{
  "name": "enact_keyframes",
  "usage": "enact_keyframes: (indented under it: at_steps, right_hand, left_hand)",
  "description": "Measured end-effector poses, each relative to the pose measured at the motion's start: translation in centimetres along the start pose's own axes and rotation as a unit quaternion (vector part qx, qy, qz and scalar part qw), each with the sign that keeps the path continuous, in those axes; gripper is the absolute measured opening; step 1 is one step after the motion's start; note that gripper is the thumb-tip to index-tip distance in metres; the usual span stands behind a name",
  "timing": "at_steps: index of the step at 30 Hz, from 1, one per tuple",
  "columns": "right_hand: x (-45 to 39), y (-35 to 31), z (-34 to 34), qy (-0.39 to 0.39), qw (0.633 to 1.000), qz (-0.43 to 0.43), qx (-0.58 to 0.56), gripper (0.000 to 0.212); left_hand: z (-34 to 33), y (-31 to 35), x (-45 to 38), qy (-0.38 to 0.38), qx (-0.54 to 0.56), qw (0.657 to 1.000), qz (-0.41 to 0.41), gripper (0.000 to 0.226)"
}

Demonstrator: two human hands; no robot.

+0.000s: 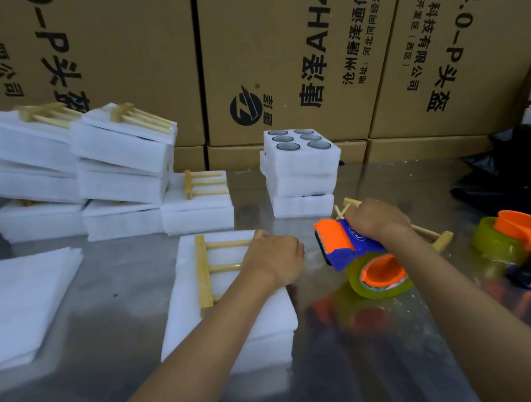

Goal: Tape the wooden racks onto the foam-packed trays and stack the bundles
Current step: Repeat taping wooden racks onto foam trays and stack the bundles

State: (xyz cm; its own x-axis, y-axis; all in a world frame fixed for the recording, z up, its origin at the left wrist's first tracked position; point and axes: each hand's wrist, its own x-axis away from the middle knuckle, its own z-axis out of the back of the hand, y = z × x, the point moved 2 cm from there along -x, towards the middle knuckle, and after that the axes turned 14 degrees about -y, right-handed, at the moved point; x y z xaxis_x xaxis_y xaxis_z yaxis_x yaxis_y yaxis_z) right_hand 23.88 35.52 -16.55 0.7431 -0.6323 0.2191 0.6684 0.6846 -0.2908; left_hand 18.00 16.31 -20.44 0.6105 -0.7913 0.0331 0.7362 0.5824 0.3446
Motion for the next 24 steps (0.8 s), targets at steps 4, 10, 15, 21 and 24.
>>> enact_keyframes:
  at_steps: [4,10,15,21,24]
  right_hand:
    - [0.4,-0.1,0.1,-0.02,1.0,0.014,-0.001,0.035]
    - [0.0,-0.2,0.0,-0.016,0.999,0.028,0.029,0.038]
    - [0.0,0.2,0.3,-0.03,0.997,0.057,0.031,0.046]
    - [-0.3,0.3,0.7,-0.034,0.997,0.06,0.023,0.047]
    - [-0.7,0.4,1.1,-0.042,0.996,0.046,0.059,0.05]
  left_hand:
    - [0.1,-0.5,-0.1,-0.029,0.068,0.997,0.0,0.046]
    - [0.6,-0.6,0.2,-0.003,0.185,0.983,-0.018,0.03]
    - [0.7,-0.4,0.5,-0.005,0.192,0.981,-0.025,0.032]
    - [0.6,-0.5,0.8,-0.002,0.179,0.983,-0.036,0.031]
    - [0.7,-0.5,1.0,0.008,0.164,0.985,-0.045,0.029]
